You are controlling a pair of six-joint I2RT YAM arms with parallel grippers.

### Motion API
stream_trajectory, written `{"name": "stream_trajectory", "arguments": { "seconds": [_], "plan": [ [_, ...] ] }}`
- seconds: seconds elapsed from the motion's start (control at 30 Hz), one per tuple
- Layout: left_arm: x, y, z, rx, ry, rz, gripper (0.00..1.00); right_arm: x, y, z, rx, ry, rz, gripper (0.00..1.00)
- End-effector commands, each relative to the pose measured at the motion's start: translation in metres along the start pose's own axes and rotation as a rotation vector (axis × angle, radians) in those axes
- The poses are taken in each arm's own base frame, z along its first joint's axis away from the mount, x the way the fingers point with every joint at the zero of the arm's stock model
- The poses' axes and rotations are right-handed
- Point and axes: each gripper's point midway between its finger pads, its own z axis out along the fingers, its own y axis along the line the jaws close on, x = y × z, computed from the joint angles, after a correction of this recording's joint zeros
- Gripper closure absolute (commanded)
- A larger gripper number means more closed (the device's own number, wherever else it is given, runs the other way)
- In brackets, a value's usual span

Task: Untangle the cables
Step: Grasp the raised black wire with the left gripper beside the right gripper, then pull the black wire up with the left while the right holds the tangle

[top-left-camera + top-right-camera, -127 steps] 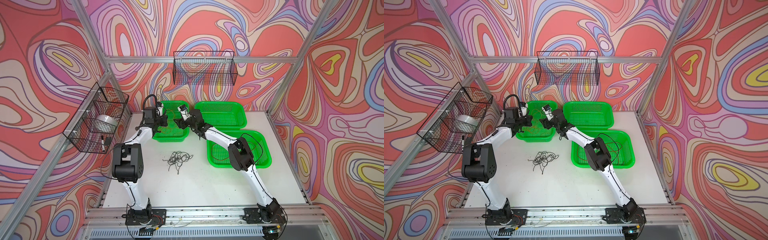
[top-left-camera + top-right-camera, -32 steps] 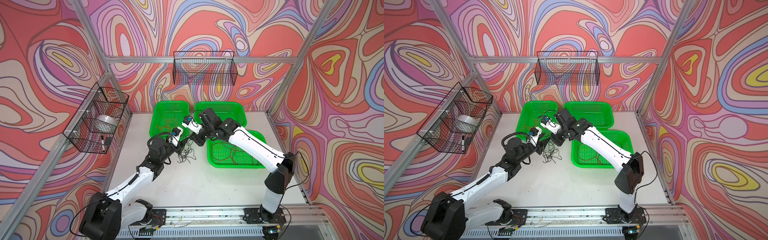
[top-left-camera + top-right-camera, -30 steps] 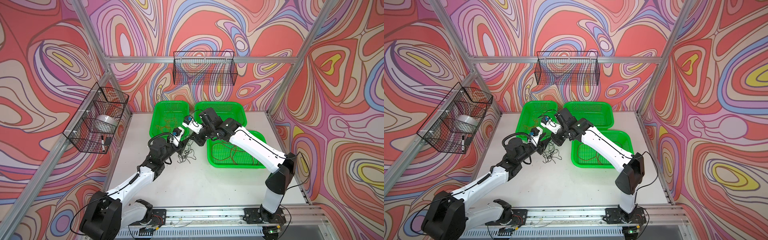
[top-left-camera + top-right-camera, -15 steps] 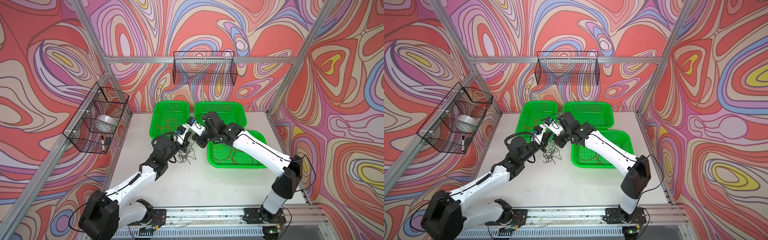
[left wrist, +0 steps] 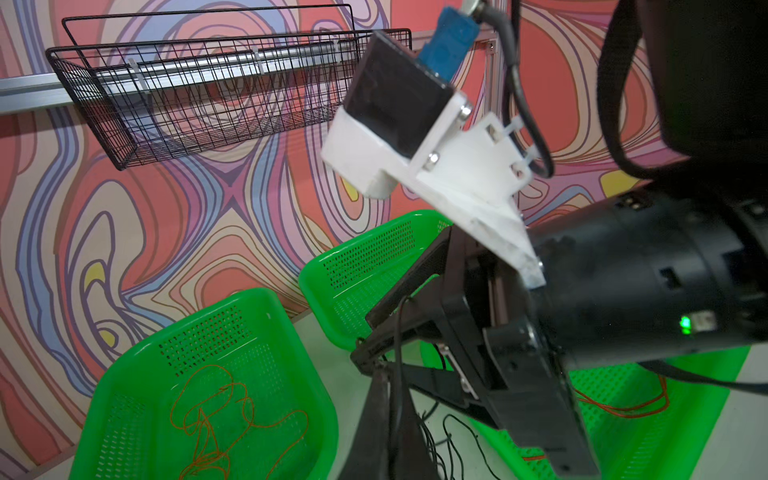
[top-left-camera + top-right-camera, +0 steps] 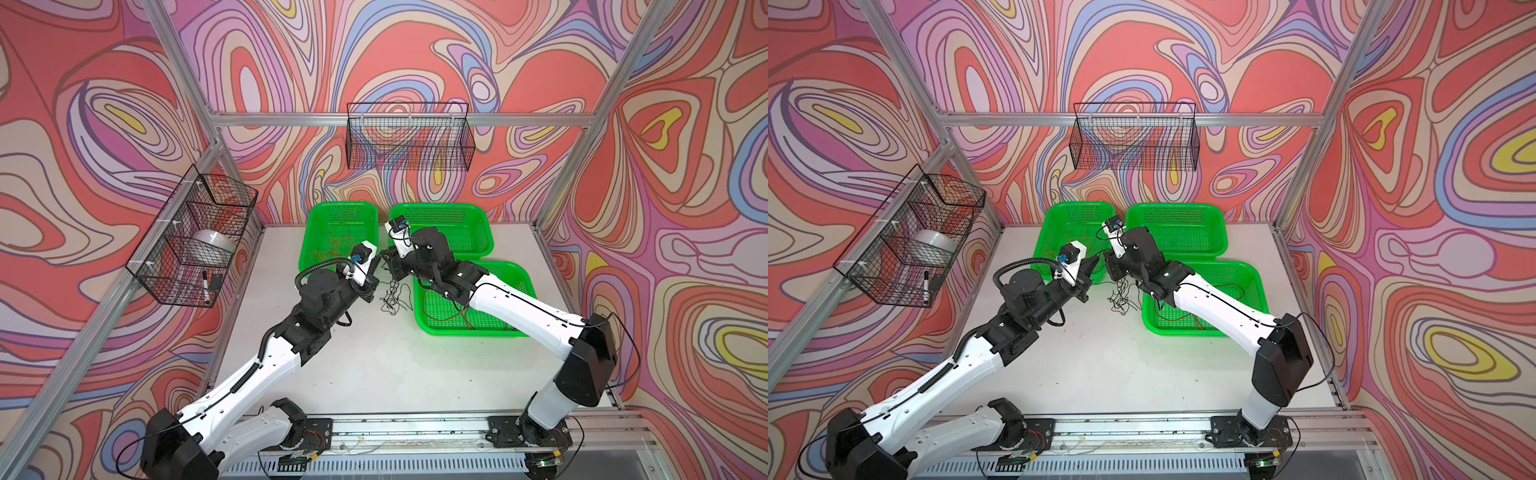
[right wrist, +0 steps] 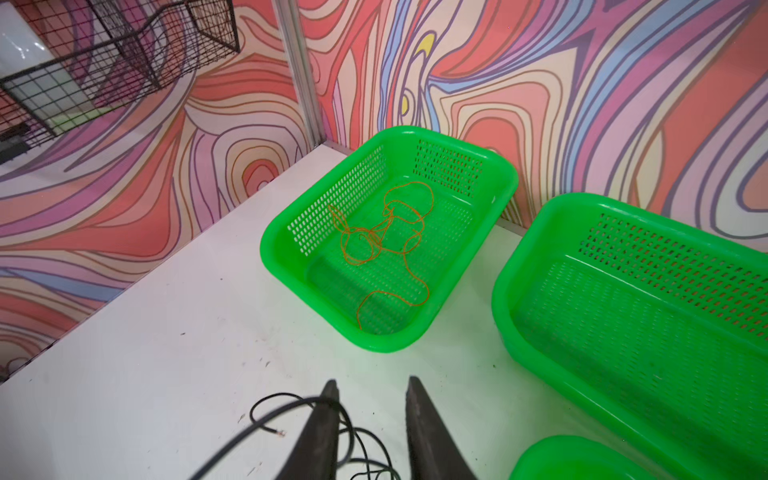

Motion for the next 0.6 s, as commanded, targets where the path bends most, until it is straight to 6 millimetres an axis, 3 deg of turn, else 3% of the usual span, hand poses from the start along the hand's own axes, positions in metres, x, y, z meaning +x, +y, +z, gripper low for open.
{"name": "stream_trajectory", "arguments": {
  "seconds": [0.0, 0.33, 0.47, 0.57],
  "plan": [
    [-0.024, 0.006, -0.012, -0.026, -0.03, 0.006, 1.0, 0.01, -0.011, 0.015, 0.062, -0.003, 0.029, 0.75],
    [-0.06, 0.013, -0.022, -0.042, -0.047, 0.036, 1.0, 0.059, -0.022, 0.038, 0.113, 0.071, 0.052, 0.76],
    [-0.067, 0.013, -0.024, -0.034, -0.039, 0.052, 1.0, 0.061, -0.022, 0.04, 0.113, 0.062, 0.054, 0.73],
    [-0.067, 0.015, -0.026, -0.047, -0.034, 0.061, 1.0, 0.056, -0.01, 0.035, 0.037, 0.021, 0.029, 0.71]
  ]
}}
